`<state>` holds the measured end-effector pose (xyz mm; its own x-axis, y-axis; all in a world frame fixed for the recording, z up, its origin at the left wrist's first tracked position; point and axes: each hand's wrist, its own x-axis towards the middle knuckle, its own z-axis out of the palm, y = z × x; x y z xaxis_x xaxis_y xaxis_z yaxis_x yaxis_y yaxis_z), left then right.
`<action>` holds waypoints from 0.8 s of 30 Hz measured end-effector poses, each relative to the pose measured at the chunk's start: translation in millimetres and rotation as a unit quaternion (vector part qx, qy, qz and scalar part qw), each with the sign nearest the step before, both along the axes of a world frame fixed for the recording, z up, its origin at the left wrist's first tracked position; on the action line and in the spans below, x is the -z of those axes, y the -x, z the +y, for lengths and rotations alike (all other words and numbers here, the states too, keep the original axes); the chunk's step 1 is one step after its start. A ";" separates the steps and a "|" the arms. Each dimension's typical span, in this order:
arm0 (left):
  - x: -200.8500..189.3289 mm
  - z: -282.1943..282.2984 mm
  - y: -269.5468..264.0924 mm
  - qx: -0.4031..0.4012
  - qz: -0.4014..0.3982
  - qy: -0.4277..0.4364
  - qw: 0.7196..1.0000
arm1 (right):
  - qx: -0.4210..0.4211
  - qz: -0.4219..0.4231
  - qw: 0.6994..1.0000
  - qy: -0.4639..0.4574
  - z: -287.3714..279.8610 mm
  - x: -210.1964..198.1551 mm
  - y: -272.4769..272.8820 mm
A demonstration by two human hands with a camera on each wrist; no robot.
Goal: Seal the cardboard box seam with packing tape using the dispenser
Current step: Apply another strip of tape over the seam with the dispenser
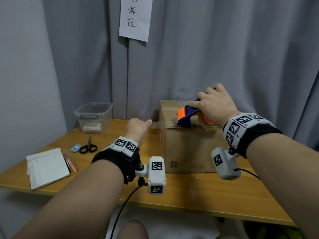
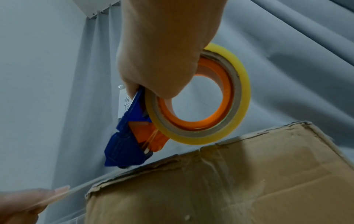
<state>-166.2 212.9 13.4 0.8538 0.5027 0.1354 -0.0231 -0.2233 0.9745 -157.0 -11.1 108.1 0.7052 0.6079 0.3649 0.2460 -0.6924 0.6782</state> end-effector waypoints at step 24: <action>43.9 -39.8 -1.2 0.069 0.072 0.143 0.985 | -0.008 -0.015 0.999 -0.049 -3.2 21.1 -14.2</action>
<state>-165.0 173.1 -30.5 0.9170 0.3799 -0.1219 0.1088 0.0557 0.9925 -142.7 -14.3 87.0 0.6828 0.5801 0.4442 0.2379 -0.7514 0.6155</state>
